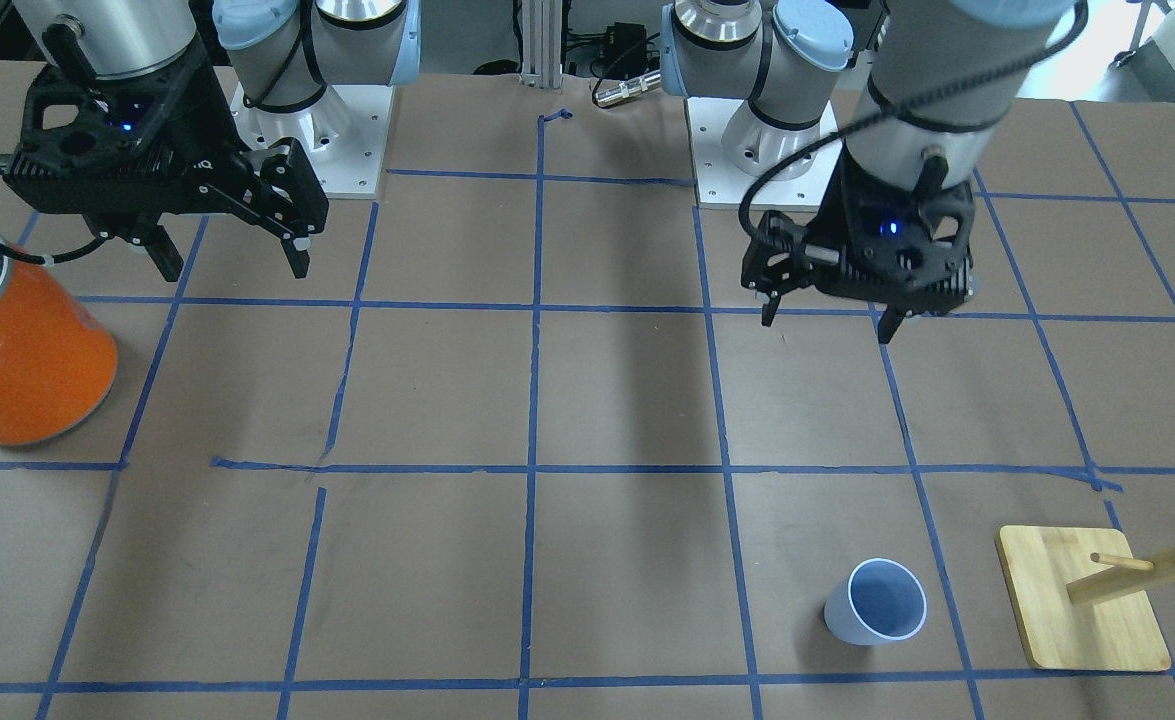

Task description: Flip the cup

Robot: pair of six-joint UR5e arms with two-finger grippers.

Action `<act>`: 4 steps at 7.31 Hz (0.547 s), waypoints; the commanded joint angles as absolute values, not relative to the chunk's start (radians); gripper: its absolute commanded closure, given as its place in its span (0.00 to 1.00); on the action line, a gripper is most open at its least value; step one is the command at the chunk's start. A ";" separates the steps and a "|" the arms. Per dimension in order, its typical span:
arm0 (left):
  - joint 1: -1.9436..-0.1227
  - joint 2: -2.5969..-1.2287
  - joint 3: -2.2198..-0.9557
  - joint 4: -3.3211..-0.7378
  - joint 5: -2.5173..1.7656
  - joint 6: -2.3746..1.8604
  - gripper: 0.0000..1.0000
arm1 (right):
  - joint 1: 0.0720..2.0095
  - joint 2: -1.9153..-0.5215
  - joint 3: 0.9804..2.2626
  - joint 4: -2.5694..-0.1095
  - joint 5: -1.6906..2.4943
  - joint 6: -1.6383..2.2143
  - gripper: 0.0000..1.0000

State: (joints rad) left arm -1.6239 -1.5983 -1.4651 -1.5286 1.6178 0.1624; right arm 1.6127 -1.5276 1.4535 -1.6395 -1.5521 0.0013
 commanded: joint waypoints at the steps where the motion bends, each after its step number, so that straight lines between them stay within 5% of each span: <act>1: -1.625 -1.537 -1.521 -1.540 1.623 0.152 0.00 | 1.614 -1.563 1.502 -1.649 -1.554 0.002 0.00; 4: -1.617 -1.539 -1.535 -1.531 1.621 0.149 0.00 | 1.612 -1.565 1.505 -1.655 -1.552 0.008 0.00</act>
